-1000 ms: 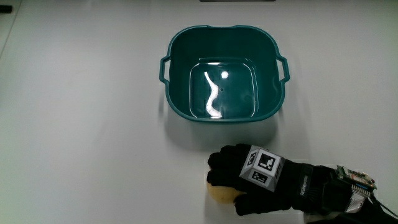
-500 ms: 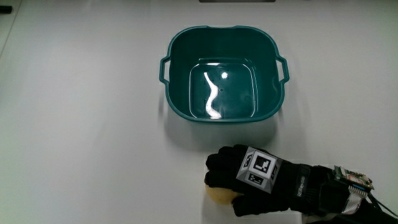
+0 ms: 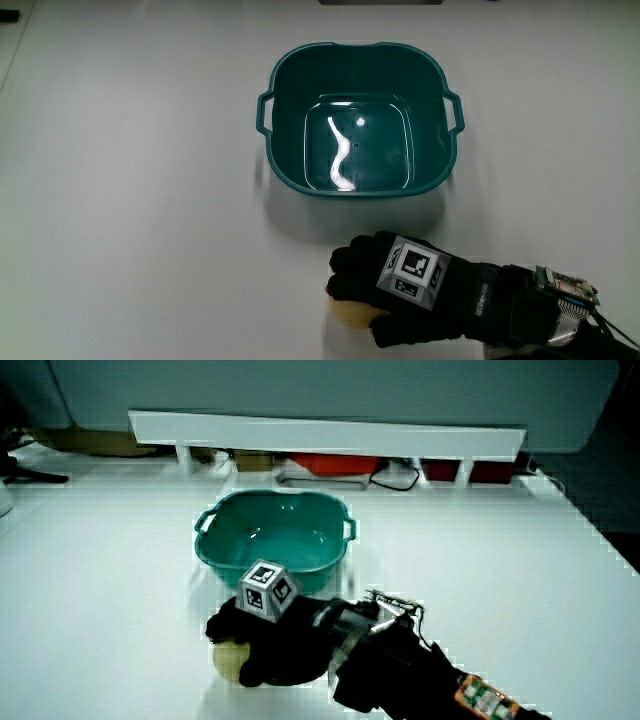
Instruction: Place pear on desk
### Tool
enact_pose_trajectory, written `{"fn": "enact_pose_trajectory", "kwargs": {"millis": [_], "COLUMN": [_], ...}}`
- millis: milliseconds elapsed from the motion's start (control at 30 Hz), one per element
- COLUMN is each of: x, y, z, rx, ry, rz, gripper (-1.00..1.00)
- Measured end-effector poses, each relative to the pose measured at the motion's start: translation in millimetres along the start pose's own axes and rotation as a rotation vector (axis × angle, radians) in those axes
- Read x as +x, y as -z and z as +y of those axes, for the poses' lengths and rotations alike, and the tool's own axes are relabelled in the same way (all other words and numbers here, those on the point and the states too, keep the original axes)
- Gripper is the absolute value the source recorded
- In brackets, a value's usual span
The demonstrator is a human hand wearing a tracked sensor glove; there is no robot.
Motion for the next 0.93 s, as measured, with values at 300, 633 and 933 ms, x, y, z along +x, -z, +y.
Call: {"fn": "enact_pose_trajectory", "kwargs": {"millis": [300, 633, 933], "x": [6.4, 10.9, 22.9], "y": [-1.3, -10.5, -10.2], "z": [-5, -11, -45], "rx": [-0.001, 0.017, 0.120], "ry": [0.001, 0.007, 0.038], "rz": [0.024, 0.039, 0.064], "gripper": [-0.87, -1.00, -1.00]}}
